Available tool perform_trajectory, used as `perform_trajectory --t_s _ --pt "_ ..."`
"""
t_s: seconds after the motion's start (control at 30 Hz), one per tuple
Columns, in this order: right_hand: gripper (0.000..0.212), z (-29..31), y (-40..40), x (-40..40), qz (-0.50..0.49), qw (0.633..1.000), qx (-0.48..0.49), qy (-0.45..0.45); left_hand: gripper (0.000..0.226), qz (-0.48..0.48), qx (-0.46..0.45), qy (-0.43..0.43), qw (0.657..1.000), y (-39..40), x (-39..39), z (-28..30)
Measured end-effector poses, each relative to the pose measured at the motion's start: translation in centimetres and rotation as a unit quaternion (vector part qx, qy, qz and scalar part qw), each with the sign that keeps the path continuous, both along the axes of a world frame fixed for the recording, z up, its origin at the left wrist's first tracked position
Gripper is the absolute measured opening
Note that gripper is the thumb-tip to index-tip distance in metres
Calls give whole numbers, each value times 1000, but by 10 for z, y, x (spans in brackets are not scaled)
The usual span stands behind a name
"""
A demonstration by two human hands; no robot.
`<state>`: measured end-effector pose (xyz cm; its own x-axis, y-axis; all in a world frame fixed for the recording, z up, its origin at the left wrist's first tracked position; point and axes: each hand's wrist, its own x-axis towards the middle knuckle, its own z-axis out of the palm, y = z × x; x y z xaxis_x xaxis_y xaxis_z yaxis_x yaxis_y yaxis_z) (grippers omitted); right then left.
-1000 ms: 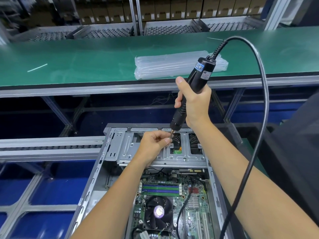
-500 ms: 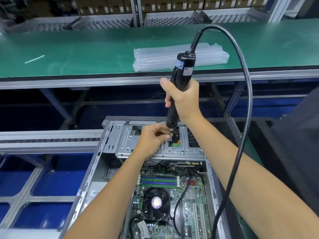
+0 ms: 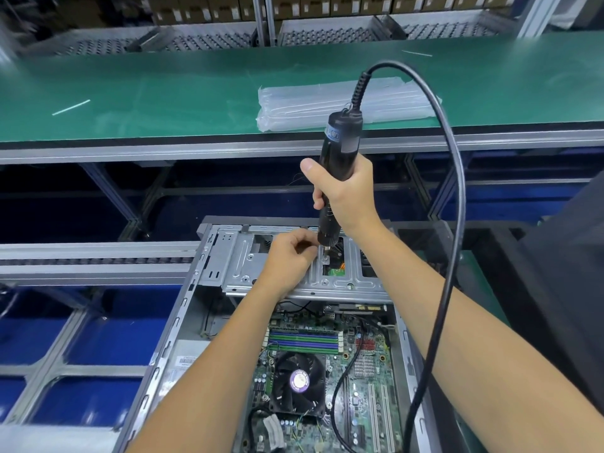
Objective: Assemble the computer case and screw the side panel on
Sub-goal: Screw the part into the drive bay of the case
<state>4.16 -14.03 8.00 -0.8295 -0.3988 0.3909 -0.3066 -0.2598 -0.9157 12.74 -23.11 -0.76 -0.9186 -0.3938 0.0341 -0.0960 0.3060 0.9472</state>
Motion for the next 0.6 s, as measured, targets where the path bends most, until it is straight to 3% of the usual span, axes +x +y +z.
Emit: perform_trajectory --t_s 0.3,0.47,0.6 --pt "27 -2 2 5 27 1000 5 13 21 -16 -78 -6 997 4 0 4" --pt "33 -4 3 9 43 999 13 16 43 -18 -75 -10 997 4 2 8" --pt "28 -3 6 7 44 999 5 9 32 -25 -88 -9 996 5 1 8"
